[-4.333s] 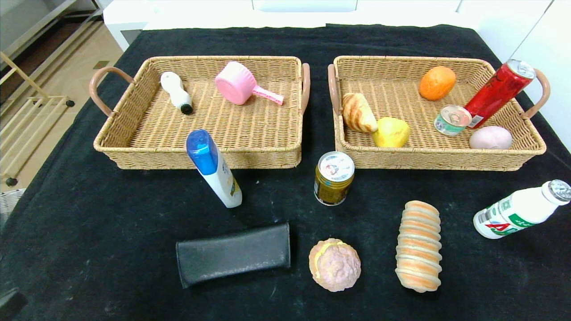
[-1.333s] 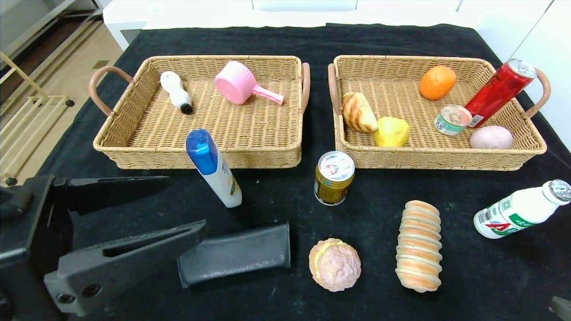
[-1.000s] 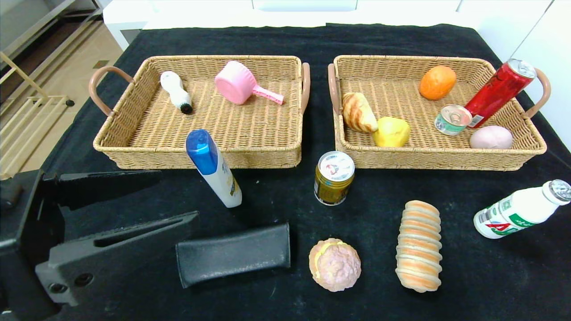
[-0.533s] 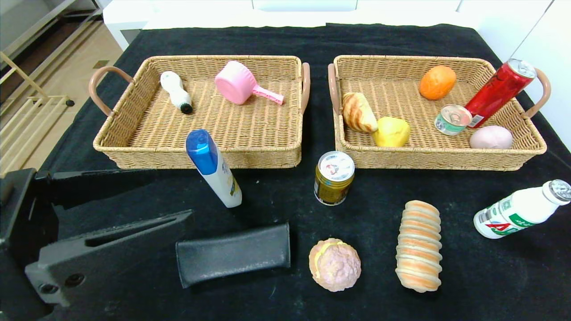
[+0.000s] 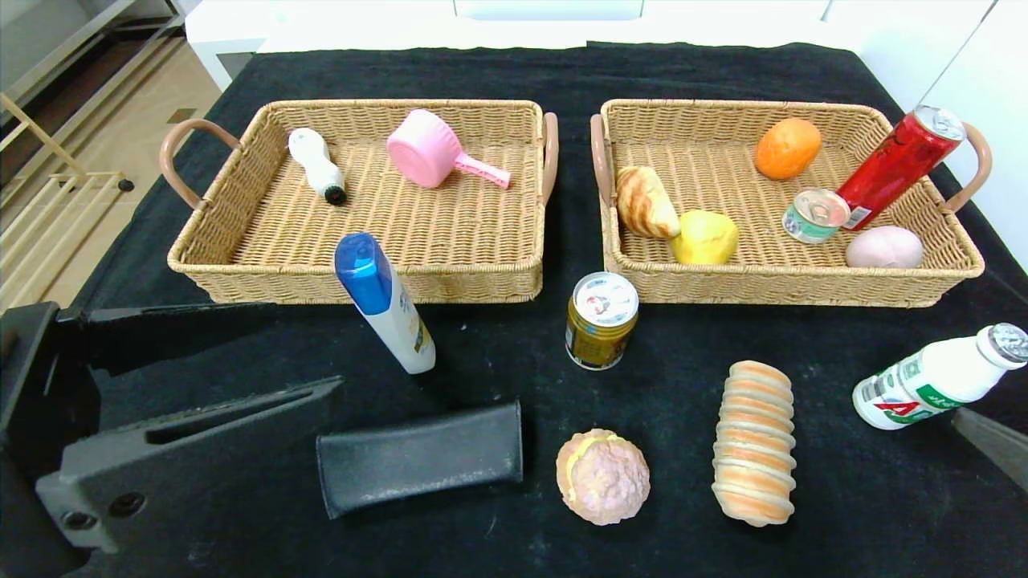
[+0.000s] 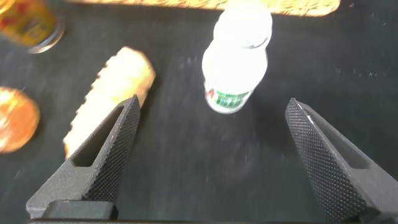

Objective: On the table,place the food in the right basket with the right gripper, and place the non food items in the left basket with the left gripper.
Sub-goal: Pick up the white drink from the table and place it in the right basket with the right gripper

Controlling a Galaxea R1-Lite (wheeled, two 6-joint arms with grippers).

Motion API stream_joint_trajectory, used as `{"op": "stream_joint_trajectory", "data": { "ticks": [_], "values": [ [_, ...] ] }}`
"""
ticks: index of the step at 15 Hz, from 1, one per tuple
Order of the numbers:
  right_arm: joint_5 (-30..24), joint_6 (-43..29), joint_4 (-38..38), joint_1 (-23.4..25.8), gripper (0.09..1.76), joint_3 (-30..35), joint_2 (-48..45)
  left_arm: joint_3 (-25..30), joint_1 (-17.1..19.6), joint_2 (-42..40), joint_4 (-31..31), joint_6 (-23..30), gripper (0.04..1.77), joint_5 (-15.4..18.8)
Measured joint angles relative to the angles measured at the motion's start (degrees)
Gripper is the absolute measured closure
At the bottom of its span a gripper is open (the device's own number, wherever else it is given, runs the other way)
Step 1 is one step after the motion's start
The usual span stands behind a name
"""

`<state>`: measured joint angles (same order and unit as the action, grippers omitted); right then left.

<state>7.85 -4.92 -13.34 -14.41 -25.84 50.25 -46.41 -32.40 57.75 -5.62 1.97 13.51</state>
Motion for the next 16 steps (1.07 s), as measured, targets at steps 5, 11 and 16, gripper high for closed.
{"op": "stream_joint_trajectory", "data": {
  "ticks": [5, 11, 16],
  "values": [
    [3.58, -0.80, -10.67, 2.38, 0.14, 3.79, 7.05, 0.00, -0.04, -0.01, -0.02, -0.02, 0.09, -0.01],
    [3.61, -1.71, -22.88, 3.25, 0.14, 5.25, 14.21, 0.11, -0.04, -0.39, -0.02, -0.35, 0.09, -0.04],
    [3.64, -2.82, -27.92, 3.36, 0.14, 5.47, 18.30, 0.11, -0.04, -0.41, 0.00, -0.44, 0.09, -0.04]
  ]
}}
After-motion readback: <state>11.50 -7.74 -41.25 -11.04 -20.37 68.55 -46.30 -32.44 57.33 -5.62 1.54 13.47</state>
